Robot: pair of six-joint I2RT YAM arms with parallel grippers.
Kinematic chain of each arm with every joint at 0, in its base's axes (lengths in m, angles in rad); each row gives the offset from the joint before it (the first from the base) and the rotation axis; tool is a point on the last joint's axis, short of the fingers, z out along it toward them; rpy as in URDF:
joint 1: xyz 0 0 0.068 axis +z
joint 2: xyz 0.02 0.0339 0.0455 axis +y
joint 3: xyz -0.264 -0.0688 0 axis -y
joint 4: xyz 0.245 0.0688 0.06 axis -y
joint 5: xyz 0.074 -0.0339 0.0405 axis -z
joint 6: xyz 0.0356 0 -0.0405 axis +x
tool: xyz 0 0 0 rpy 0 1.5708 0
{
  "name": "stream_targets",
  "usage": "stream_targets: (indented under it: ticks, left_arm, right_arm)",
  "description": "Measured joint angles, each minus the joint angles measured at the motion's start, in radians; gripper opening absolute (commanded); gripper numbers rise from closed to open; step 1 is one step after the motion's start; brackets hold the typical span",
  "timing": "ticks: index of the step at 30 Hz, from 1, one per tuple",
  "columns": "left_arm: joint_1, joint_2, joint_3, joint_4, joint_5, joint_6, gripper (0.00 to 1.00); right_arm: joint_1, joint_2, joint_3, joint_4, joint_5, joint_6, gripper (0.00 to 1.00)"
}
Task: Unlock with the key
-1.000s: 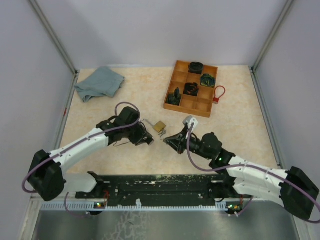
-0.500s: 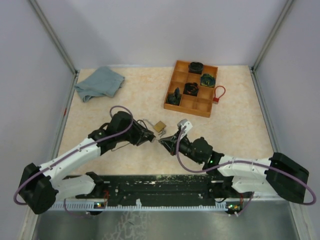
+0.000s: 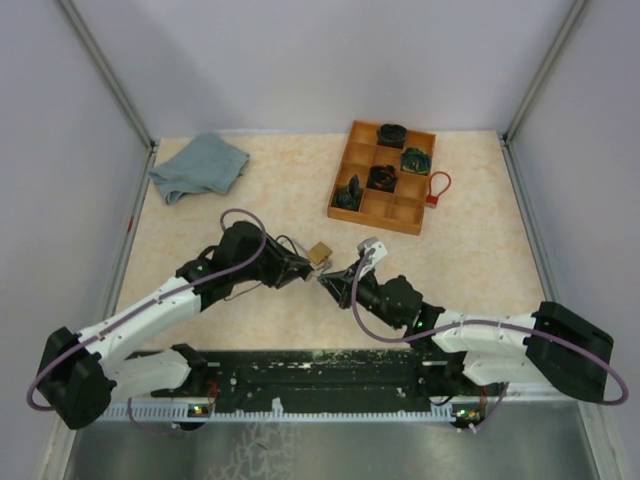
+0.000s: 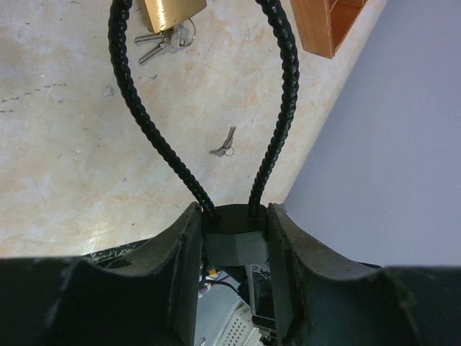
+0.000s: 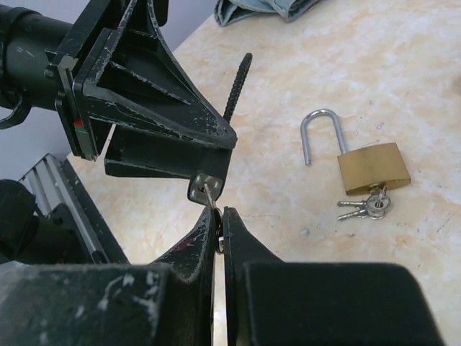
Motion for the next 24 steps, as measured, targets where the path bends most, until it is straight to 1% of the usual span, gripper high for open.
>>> stream_targets:
  ticks: [24]
  left_arm:
    - [0.000, 0.000, -0.002, 0.018, 0.009, -0.002, 0.00]
  right_arm:
    - [0.000, 0.048, 0.002, 0.038, -0.009, 0.063, 0.00]
